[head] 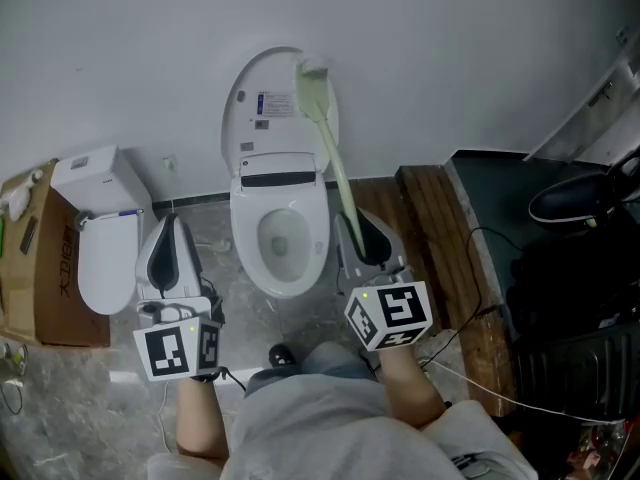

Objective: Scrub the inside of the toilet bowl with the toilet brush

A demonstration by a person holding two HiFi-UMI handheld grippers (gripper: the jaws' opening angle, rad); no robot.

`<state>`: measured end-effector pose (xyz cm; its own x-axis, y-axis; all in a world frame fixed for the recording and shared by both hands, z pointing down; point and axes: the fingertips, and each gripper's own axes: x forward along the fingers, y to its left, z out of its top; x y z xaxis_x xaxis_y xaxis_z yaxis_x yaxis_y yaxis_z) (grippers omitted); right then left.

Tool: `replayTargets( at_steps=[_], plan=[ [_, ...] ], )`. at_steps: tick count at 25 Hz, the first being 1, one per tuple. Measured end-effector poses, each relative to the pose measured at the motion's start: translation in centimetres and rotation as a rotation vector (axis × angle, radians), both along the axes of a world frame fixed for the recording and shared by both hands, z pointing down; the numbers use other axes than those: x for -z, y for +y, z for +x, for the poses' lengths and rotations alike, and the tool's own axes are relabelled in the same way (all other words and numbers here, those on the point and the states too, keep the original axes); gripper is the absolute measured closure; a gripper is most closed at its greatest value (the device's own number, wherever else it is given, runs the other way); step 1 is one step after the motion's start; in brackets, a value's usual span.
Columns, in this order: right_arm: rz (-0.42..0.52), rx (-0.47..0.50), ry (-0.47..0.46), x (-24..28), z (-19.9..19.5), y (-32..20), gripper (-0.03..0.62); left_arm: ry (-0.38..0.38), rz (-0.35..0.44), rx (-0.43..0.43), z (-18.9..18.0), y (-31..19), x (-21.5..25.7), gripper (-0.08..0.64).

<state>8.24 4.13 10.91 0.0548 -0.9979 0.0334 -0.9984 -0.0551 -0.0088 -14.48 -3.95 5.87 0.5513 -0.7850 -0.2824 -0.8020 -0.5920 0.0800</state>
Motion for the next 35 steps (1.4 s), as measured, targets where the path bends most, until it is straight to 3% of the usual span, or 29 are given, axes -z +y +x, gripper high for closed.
replayTargets(
  at_steps=[11,21,31,35],
  plan=[
    [-0.136,0.018,-0.064,-4.4,2.1,-3.7,0.518,-0.079,-0.04,0.009,2.3,-4.0,-2.9,0.555],
    [-0.342,0.149,-0.079,-11.3,4.5,-8.7,0.518,-0.092,-0.112,0.063,5.8,-7.5,-6.1,0.555],
    [-0.589,0.292,-0.085,-20.5,7.7,-11.9,0.518,-0.111,-0.183,0.164,9.5,-9.7,-9.9,0.555],
    [-0.672,0.35,-0.07,-24.1,8.6,-12.6,0.517,-0.085,-0.204,0.228,10.0,-10.4,-11.3,0.555]
  ],
)
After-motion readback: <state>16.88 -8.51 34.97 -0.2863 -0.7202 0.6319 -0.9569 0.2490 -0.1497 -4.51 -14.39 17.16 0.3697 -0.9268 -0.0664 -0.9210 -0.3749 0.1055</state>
